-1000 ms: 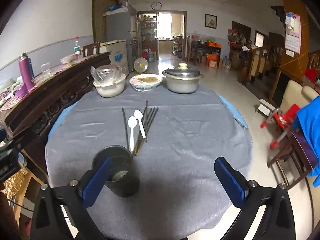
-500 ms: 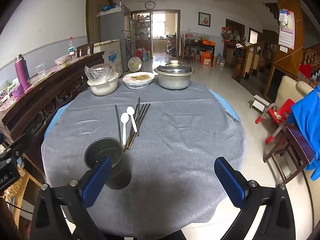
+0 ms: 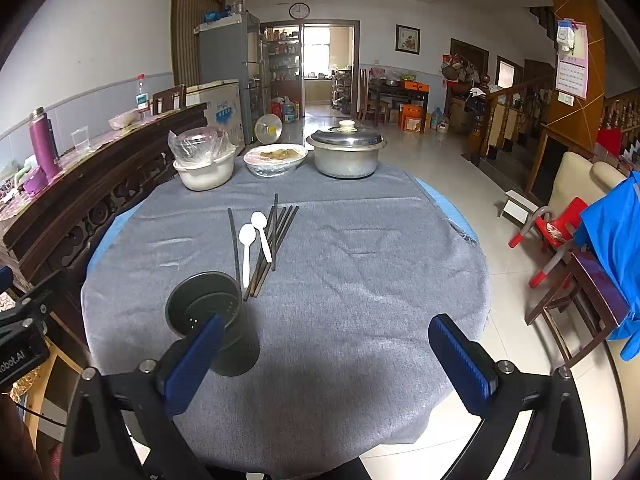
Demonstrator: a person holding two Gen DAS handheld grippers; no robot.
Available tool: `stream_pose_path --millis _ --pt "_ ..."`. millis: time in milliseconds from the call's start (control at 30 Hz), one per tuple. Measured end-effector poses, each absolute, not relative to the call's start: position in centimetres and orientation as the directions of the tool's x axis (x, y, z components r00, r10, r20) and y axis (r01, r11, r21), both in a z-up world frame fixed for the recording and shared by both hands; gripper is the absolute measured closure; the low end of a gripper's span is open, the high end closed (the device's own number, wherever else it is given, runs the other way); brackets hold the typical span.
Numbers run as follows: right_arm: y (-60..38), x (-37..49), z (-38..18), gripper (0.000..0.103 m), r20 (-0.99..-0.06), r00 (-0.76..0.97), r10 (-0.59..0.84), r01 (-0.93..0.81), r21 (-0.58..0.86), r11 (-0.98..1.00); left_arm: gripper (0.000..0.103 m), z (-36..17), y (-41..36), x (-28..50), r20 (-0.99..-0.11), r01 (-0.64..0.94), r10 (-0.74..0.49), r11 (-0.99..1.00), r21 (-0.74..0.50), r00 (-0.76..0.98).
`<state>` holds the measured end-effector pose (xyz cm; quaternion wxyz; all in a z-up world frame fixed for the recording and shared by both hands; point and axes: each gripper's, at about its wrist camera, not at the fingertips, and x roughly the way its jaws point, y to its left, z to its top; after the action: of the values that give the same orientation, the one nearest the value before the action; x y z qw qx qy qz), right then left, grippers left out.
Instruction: Organize utensils
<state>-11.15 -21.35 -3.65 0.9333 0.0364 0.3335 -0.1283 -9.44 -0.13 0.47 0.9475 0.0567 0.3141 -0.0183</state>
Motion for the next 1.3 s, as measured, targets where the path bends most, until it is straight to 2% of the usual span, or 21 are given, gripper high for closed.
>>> stream_pose_path --millis 933,1100,1300 --pt "-21.9 -10.1 -3.8 0.000 -0.641 0.733 -0.229 0.277 -0.026 0.960 0.000 0.2 -0.3 -7.2 -0.610 0.070 0.001 0.993 0.093 0.792" --pt "-23.7 -8.4 -3.5 0.000 -0.642 0.738 -0.206 0.265 -0.006 0.964 0.000 0.3 -0.1 -3.6 -0.634 0.083 -0.021 0.994 0.068 0.773" --pt "-27.9 -2.6 -3.1 0.002 -0.654 0.751 -0.094 0.196 0.083 0.977 0.000 -0.9 -0.3 3.7 -0.704 0.139 -0.084 0.990 0.021 0.705"
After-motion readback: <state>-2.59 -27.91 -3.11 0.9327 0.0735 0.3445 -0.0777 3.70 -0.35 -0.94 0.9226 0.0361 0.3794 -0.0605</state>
